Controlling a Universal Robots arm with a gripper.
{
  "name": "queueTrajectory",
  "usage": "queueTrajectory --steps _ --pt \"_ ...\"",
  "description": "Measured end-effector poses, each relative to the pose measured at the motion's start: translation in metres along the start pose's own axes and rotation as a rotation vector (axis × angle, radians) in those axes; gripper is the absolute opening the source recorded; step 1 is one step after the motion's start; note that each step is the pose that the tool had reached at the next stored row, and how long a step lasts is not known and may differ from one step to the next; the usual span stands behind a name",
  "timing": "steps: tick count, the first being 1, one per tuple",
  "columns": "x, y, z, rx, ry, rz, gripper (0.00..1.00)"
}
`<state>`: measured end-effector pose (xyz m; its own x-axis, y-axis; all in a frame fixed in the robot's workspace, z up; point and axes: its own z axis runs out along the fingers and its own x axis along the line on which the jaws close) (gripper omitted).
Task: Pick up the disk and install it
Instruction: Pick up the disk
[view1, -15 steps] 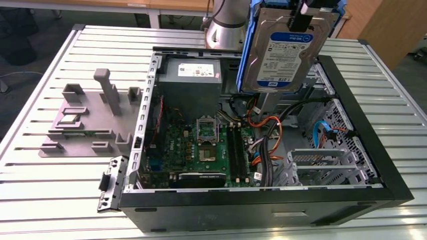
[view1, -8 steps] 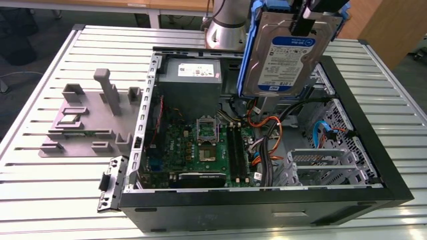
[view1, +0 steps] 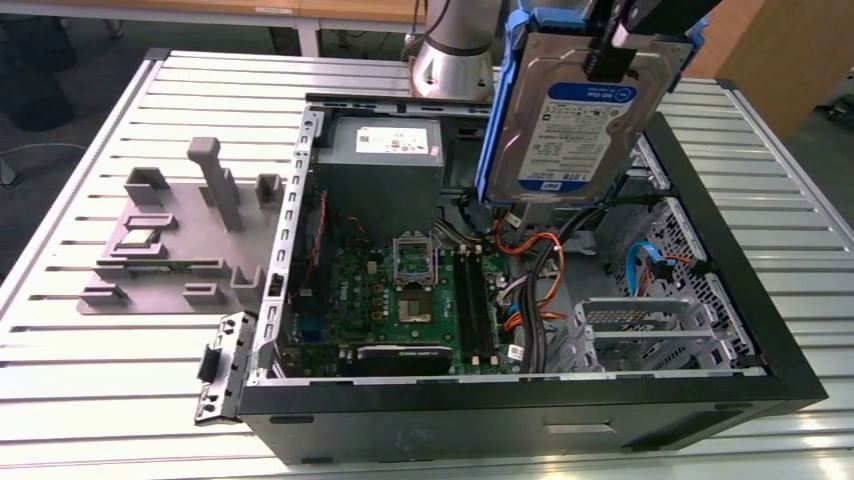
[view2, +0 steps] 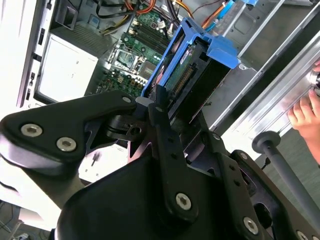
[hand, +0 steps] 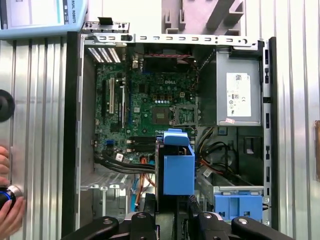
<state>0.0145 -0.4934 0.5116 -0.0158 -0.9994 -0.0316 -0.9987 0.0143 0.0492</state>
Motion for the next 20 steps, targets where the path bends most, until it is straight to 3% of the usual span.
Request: queueTrajectory --steps 20 --pt "0.0275 -0.0004 -0.0008 0.0 -0.0001 0.0 0.35"
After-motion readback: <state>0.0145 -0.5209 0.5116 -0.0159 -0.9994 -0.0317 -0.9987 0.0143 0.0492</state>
